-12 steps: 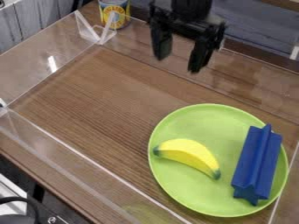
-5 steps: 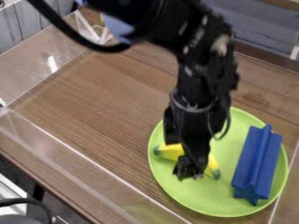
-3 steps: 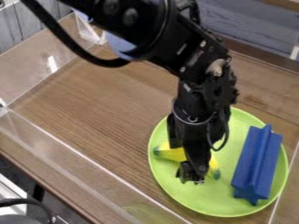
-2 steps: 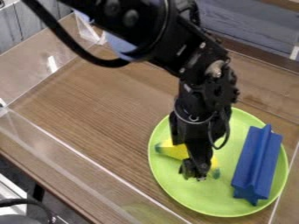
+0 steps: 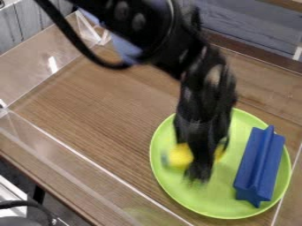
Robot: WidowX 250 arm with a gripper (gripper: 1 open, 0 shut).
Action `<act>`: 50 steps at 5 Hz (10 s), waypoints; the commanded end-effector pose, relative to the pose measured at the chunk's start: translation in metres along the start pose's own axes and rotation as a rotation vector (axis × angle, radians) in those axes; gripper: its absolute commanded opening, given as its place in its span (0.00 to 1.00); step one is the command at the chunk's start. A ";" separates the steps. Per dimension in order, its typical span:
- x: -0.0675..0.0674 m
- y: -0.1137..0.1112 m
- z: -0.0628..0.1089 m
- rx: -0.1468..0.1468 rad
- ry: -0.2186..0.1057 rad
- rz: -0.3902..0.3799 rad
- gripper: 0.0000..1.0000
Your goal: Remove the banana from inside the green plate and put it on the table
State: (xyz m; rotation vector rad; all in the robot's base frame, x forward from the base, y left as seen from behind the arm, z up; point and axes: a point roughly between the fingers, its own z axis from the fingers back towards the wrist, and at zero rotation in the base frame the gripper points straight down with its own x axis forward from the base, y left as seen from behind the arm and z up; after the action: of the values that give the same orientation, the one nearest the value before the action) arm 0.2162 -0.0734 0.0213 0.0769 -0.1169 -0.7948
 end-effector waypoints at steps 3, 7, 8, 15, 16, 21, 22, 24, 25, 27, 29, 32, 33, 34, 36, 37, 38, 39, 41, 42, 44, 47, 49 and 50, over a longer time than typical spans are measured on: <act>0.001 0.006 0.000 0.032 -0.007 -0.003 0.00; -0.003 0.014 -0.001 0.051 -0.005 -0.001 0.00; -0.004 0.015 -0.002 0.052 -0.005 0.000 0.00; -0.012 0.021 -0.011 0.057 -0.003 0.013 0.00; -0.013 0.022 -0.012 0.057 -0.003 0.016 0.00; -0.018 0.026 -0.015 0.061 0.004 0.019 0.00; -0.019 0.027 -0.015 0.063 0.008 0.017 0.00; -0.022 0.029 -0.015 0.065 0.017 0.015 0.00; -0.024 0.030 -0.015 0.066 0.022 0.014 0.00; -0.027 0.031 -0.014 0.065 0.034 0.014 0.00; -0.028 0.035 -0.014 0.069 0.039 0.020 0.00; -0.029 0.041 -0.014 0.074 0.046 0.028 0.00; -0.030 0.043 -0.014 0.074 0.048 0.030 0.00; -0.031 0.045 -0.014 0.075 0.050 0.032 0.00; -0.032 0.049 -0.013 0.075 0.053 0.039 0.00; -0.033 0.051 -0.013 0.075 0.055 0.042 0.00; -0.033 0.054 -0.013 0.074 0.060 0.043 0.00; -0.034 0.055 -0.012 0.074 0.065 0.046 0.00; -0.036 0.059 -0.011 0.073 0.076 0.051 0.00; -0.037 0.060 -0.010 0.072 0.082 0.053 0.00; -0.040 0.063 -0.008 0.072 0.095 0.056 0.00; -0.044 0.065 -0.002 0.064 0.117 0.046 0.00; -0.048 0.067 -0.003 0.056 0.119 0.042 0.00; -0.051 0.067 -0.003 0.051 0.124 0.039 0.00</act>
State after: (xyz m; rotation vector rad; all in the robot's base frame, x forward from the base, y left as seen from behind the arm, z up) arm 0.2290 0.0041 0.0207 0.1680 -0.0241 -0.7595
